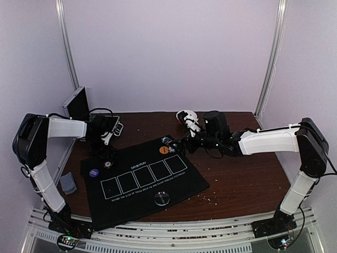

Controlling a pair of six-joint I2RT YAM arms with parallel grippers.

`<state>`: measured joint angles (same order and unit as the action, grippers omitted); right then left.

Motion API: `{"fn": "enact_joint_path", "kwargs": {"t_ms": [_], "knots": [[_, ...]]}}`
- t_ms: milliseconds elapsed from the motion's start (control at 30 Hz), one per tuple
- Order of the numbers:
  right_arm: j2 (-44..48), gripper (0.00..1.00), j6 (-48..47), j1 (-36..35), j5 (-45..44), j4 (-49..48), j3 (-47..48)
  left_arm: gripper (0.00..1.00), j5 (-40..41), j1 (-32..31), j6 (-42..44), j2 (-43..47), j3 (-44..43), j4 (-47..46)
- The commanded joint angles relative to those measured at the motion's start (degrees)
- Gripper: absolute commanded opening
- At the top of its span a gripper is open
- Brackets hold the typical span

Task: Distribute texas hold em gaming equipment
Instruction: Adjust the poker chips pile in the small blind area.

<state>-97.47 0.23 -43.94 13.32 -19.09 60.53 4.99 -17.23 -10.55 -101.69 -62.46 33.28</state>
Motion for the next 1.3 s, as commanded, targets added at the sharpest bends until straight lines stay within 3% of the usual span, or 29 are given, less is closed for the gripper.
{"fn": "enact_joint_path", "kwargs": {"t_ms": [0, 333, 700, 833, 1133, 1267], "knots": [[-0.5, 1.00, 0.1, 0.2, 0.9, 1.0, 1.5, 0.90, -3.6, 1.6, 1.2, 2.4, -1.8, -1.5], [-0.4, 1.00, 0.2, 0.2, 1.4, 1.8, 1.9, 0.92, -5.1, 2.2, -1.9, 5.7, -3.8, 2.4], [-2.2, 1.00, 0.3, 0.2, 3.3, 2.0, 3.7, 0.89, -1.6, 0.6, -7.6, 17.5, 6.4, 7.8], [-2.5, 1.00, 0.7, 0.2, 3.6, 2.5, 4.4, 0.77, -1.6, -4.1, -9.0, 18.9, 6.7, 11.3], [-3.0, 1.00, 1.5, 0.2, 4.2, 2.0, 4.2, 0.20, -10.0, -8.1, -12.0, 17.7, 13.9, 8.1], [-2.8, 1.00, 1.5, 0.2, 4.1, 2.4, 4.1, 0.10, -11.0, -8.2, -12.3, 15.0, 14.6, 5.6]]}}
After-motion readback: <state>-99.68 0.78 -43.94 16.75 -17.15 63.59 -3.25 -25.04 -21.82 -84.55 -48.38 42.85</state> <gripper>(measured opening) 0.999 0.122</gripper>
